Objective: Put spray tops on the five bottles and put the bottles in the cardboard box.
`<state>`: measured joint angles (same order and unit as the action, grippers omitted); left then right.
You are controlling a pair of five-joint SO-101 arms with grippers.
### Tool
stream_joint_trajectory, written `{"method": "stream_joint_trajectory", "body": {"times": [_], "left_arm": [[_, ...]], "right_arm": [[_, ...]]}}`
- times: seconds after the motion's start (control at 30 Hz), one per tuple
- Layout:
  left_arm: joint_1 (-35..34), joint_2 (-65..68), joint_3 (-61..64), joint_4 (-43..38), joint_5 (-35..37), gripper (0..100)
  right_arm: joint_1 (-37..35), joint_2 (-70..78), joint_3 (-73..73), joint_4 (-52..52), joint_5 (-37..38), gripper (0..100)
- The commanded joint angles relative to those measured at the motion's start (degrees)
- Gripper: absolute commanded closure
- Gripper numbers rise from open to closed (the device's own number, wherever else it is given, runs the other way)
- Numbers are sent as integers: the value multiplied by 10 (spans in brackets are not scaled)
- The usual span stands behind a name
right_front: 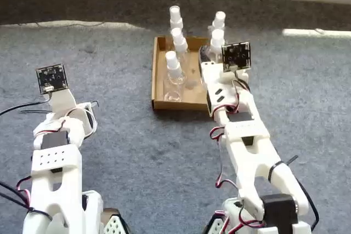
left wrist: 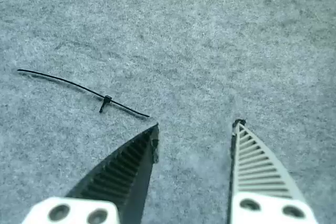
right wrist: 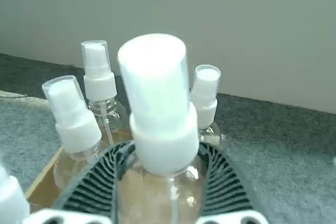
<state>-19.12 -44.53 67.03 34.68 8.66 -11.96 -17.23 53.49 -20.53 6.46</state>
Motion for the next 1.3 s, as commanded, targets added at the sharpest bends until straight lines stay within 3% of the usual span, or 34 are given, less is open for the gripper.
{"method": "stream_joint_trajectory", "body": {"times": [0.0, 0.37, 1.27], "left_arm": [[-5, -4, -2, -11, 2, 787], [-5, -4, -2, -11, 3, 787], [-5, -4, -2, -11, 3, 787]], "right_arm": [[14, 24, -8, -60, 4, 995], [15, 129, -9, -138, 4, 995], [12, 154, -7, -135, 4, 976]]}}
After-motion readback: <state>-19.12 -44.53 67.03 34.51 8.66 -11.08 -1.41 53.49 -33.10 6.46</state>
